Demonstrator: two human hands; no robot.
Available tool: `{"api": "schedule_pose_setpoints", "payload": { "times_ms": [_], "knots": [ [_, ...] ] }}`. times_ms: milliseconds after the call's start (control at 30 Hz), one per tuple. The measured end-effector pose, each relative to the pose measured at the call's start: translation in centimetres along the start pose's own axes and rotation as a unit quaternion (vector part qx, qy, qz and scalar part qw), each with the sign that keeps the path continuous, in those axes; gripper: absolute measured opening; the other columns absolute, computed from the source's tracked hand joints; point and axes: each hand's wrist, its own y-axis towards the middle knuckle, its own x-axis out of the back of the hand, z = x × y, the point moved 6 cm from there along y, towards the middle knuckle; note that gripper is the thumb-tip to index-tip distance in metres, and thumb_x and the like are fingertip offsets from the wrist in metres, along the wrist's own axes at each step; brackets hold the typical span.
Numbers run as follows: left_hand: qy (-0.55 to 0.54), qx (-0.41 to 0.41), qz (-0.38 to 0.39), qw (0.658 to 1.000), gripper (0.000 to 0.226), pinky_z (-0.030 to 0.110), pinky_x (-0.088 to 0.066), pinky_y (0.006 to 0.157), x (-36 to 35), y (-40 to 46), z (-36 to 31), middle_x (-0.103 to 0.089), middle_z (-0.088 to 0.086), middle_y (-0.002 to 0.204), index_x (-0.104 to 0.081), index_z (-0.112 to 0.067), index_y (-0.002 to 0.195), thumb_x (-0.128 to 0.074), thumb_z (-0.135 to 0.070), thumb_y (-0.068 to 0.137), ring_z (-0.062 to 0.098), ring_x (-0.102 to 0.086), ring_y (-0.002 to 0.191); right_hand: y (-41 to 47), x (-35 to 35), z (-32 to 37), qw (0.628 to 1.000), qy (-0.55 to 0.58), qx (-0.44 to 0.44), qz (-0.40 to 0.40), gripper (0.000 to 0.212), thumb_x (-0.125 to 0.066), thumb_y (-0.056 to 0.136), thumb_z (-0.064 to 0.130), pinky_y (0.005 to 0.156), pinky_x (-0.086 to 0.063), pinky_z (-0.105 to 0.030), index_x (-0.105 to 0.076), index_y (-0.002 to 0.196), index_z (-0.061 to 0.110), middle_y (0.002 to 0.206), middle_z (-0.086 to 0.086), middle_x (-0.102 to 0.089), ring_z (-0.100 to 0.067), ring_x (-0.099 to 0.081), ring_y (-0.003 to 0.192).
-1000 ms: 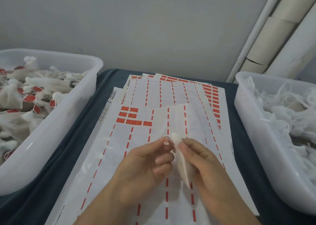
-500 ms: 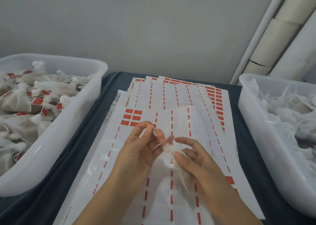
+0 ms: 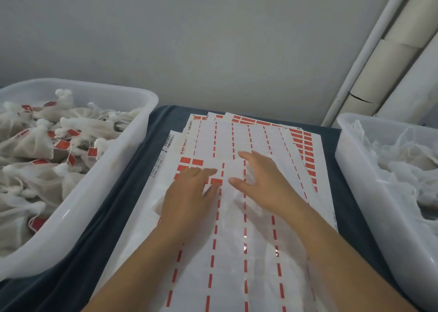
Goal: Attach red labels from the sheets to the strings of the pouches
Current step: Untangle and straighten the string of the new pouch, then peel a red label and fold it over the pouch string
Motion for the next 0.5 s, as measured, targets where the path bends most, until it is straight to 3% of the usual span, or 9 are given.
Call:
{"api": "schedule_pose_setpoints", "payload": {
  "times_ms": [100, 200, 367, 500],
  "knots": [
    [0.048, -0.033, -0.011, 0.998, 0.042, 0.038, -0.032, 0.109, -0.1, -0.2, -0.1, -0.044, -0.013, 0.140, -0.048, -0.038, 0.130, -0.048, -0.049, 0.089, 0.010, -0.042, 0.126, 3.9, -1.5, -0.1, 0.979, -0.177, -0.002, 0.104, 0.092, -0.055, 0.074, 0.069, 0.114, -0.004, -0.051, -0.013, 0.146, 0.032, 0.156, 0.005, -0.018, -0.024, -0.014, 0.143],
    [0.083, -0.054, -0.016, 0.995, 0.043, 0.030, -0.029, 0.108, 0.0, 0.0, -0.1, -0.044, -0.014, 0.139, -0.047, -0.038, 0.130, -0.047, -0.050, 0.090, 0.008, -0.040, 0.126, 5.6, -1.6, -0.3, 0.952, -0.251, -0.018, 0.175, 0.099, -0.062, 0.067, 0.071, 0.108, -0.022, -0.050, -0.017, 0.145, 0.030, 0.150, 0.001, -0.029, -0.027, -0.028, 0.135],
    [-0.015, -0.103, -0.062, 0.993, 0.042, 0.027, -0.036, 0.102, 0.4, -0.7, -0.7, -0.056, -0.007, 0.126, -0.056, -0.029, 0.126, -0.059, -0.039, 0.085, 0.012, -0.051, 0.109, 6.8, 0.8, 0.4, 0.961, -0.116, -0.044, 0.247, 0.064, -0.075, 0.069, 0.052, 0.084, -0.050, -0.032, -0.050, 0.122, 0.027, 0.119, 0.001, -0.060, -0.019, -0.059, 0.096],
    [-0.055, -0.146, -0.105, 0.982, 0.039, 0.028, -0.041, 0.089, 1.0, -1.1, -1.3, -0.066, 0.005, 0.109, -0.067, -0.017, 0.113, -0.073, -0.024, 0.075, 0.021, -0.060, 0.094, 6.4, 1.0, 0.8, 0.951, -0.079, -0.032, 0.298, 0.049, -0.073, 0.074, 0.046, 0.081, -0.055, -0.032, -0.055, 0.116, 0.028, 0.105, 0.003, -0.065, -0.021, -0.065, 0.090]
  ]
}}
